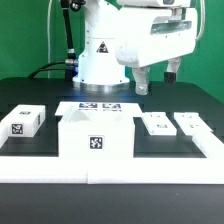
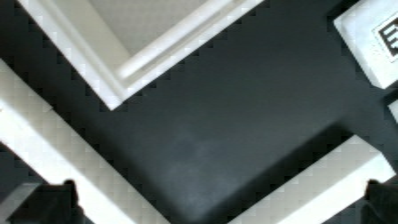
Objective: Assemble cabinet
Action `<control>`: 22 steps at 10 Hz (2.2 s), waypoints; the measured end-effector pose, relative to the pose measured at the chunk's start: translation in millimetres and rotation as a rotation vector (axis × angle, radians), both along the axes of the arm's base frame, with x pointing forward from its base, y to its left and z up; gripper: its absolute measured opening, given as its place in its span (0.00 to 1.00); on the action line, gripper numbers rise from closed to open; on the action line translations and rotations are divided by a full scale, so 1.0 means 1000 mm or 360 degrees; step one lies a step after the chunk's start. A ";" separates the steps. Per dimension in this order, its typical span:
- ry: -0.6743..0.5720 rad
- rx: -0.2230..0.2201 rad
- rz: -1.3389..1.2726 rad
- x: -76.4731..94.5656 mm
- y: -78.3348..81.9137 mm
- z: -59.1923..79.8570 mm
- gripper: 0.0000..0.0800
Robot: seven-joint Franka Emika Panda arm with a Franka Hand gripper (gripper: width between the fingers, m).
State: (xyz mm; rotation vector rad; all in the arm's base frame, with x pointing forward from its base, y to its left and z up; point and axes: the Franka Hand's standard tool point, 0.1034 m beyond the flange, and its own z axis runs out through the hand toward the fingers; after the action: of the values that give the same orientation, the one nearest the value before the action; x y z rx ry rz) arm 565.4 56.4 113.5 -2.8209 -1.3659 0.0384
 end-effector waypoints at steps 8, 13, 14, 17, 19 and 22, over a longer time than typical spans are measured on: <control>-0.0061 0.0005 0.0350 -0.004 -0.016 -0.009 1.00; -0.0059 -0.0006 0.0547 -0.007 -0.024 -0.014 1.00; -0.0071 -0.0011 0.0661 -0.006 -0.028 -0.014 1.00; -0.0087 -0.0032 0.0984 -0.008 -0.044 -0.019 1.00; -0.0083 -0.0031 0.0974 -0.010 -0.046 -0.020 1.00; -0.0070 -0.0028 0.0975 -0.018 -0.047 -0.022 1.00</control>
Offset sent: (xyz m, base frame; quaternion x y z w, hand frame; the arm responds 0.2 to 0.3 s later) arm 0.0000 0.0000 0.0000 0.0000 0.0000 0.0000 1.0000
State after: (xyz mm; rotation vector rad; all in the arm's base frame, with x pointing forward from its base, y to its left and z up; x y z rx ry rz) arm 547.2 9.9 91.1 -2.3092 -2.1814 -0.0093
